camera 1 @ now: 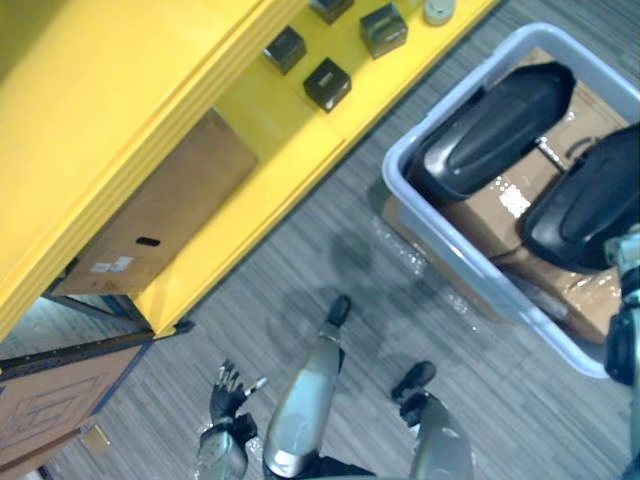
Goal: Walk over and take plastic housings, then place them on the shelf
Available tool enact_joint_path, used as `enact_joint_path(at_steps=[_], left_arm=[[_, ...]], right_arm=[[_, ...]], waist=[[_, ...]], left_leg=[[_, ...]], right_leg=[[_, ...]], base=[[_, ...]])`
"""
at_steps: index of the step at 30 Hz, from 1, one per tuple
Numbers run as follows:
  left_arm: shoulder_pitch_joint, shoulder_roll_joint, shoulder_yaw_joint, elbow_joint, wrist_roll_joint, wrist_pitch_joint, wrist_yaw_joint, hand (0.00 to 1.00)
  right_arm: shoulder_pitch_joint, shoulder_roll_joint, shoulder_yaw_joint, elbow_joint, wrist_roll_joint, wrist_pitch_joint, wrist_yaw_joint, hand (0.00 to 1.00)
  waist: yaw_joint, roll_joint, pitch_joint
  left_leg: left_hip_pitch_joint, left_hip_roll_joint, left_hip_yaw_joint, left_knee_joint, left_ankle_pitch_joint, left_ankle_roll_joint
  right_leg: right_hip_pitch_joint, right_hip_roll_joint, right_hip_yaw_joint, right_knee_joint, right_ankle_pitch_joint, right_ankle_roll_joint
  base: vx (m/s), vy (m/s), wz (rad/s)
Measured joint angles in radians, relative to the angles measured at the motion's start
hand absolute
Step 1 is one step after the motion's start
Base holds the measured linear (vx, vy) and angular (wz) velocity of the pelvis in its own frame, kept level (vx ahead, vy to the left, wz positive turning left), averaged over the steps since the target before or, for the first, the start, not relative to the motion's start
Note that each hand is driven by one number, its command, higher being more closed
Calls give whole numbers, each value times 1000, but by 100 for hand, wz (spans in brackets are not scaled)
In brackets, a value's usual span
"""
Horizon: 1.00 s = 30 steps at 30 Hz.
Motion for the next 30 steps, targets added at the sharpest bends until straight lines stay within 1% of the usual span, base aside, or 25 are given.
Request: enact_joint_path(at_steps=[2,3,4,7,9,10,12,13,14,15,16,18,19,21,22,23,24,25,26,27,28,29,30], left_arm=[[2,18,5,-42,-2,-2,1,0],[4,26,6,-60,-5,-2,1,0],[13,42,12,-108,-38,-1,1,0],[31,73,49,-225,-50,9,5,0],[37,77,79,-313,-70,31,11,0],[48,80,100,-397,-69,52,19,0],[64,82,122,-483,-69,78,23,0],[69,84,137,-564,-67,102,44,0],[70,84,145,-598,-67,115,52,0],[70,85,164,-652,-67,135,57,0],[68,92,172,-688,-66,144,58,0],[63,115,172,-767,-66,168,57,0],[49,116,172,-808,-66,185,53,0],[30,116,166,-834,-67,203,41,0],[4,117,153,-854,-65,219,30,0],[-12,118,149,-864,-64,231,24,0],[-34,123,139,-870,-55,247,11,0],[-79,146,100,-877,-26,279,5,0],[-98,158,83,-879,-15,290,4,0],[-128,165,66,-880,7,315,5,0],[-161,176,49,-879,22,336,8,0],[-212,197,28,-872,53,367,12,0],[-232,200,23,-864,57,378,16,0]], right_arm=[[1,-1,0,-12,-25,-7,5,100],[3,-1,-1,-14,-30,-11,8,100],[21,-1,-1,-31,-33,-20,24,100],[72,0,-8,-92,-48,-43,42,100],[108,0,-26,-149,-67,-52,42,100],[144,2,-29,-200,-81,-66,42,100],[178,15,-56,-259,-94,-78,42,100],[223,22,-84,-322,-103,-92,40,100],[236,29,-97,-343,-103,-99,39,100],[262,54,-121,-383,-111,-110,38,100],[278,75,-135,-405,-122,-119,37,100],[309,113,-143,-434,-135,-137,31,100],[322,134,-144,-440,-142,-156,9,100],[327,168,-144,-456,-144,-172,-17,100],[330,196,-144,-498,-154,-200,-44,100],[330,206,-144,-522,-166,-210,-52,100],[331,217,-144,-562,-186,-234,-69,100],[331,229,-140,-637,-210,-266,-90,100],[331,233,-138,-669,-219,-281,-96,100],[332,239,-131,-713,-227,-306,-109,100],[333,249,-128,-760,-235,-335,-117,100],[336,273,-120,-839,-261,-382,-121,100],[343,280,-114,-869,-268,-404,-127,100]], waist=[[-15,-6,4],[-17,-10,6],[-25,-18,11],[-42,-43,21],[-49,-59,22],[-59,-74,23],[-73,-91,20],[-78,-105,20],[-82,-111,19],[-91,-123,17],[-98,-131,15],[-103,-147,8],[-109,-154,3],[-113,-159,-9],[-122,-159,-21],[-126,-159,-22],[-129,-159,-22],[-134,-159,-23],[-139,-160,-28],[-150,-161,-42],[-155,-165,-57],[-156,-177,-70],[-158,-181,-82]], left_leg=[[17,0,3,-15,6,0],[26,1,6,-22,8,1],[45,2,8,-32,10,1],[98,4,15,-67,18,0],[136,8,25,-103,29,-3],[172,10,32,-136,39,-2],[208,13,38,-173,51,-2],[237,16,47,-201,57,-3],[245,18,57,-205,59,-3],[260,21,69,-212,60,-2],[273,21,75,-215,60,-3],[290,22,99,-215,61,-3],[298,22,111,-216,61,-3],[306,25,126,-219,61,-3],[309,31,141,-231,62,-3],[311,34,148,-234,64,-1],[314,35,153,-237,64,-1],[326,44,188,-250,70,5],[326,48,200,-255,73,7],[326,49,205,-268,81,7],[331,50,212,-281,88,8],[359,52,240,-301,91,8],[363,52,248,-306,91,8]], right_leg=[[13,-1,0,-5,2,2],[17,-2,2,-6,2,2],[34,-1,2,-12,2,3],[74,-2,2,-26,3,3],[97,-2,5,-38,3,4],[122,-1,5,-48,3,4],[144,-1,5,-60,3,4],[162,-1,7,-66,3,4],[167,-1,7,-68,3,4],[178,-1,8,-70,3,4],[189,-2,8,-71,4,5],[204,-3,12,-78,5,7],[216,-3,12,-89,6,9],[224,0,18,-97,9,12],[223,4,20,-105,15,11],[223,5,22,-107,16,11],[223,5,25,-108,18,11],[226,8,32,-115,24,13],[227,10,32,-122,28,14],[227,13,33,-135,36,16],[227,16,36,-149,44,16],[239,20,60,-173,56,19],[241,20,66,-181,59,21]], base=[[0,0,0],[0,0,0],[25,-28,-3],[29,-42,-3],[17,-53,-6],[22,-73,-5],[25,-69,-4],[15,-47,-7],[16,-50,-10],[24,-41,-7],[24,-34,-8],[21,-22,-8],[9,-21,-7],[-21,-19,-8],[-37,-18,-10],[-32,-17,-9],[-36,-8,-14],[-34,-7,-12],[-27,-8,-8],[0,0,0],[45,-3,-26],[60,-2,-34],[92,-1,-39]])
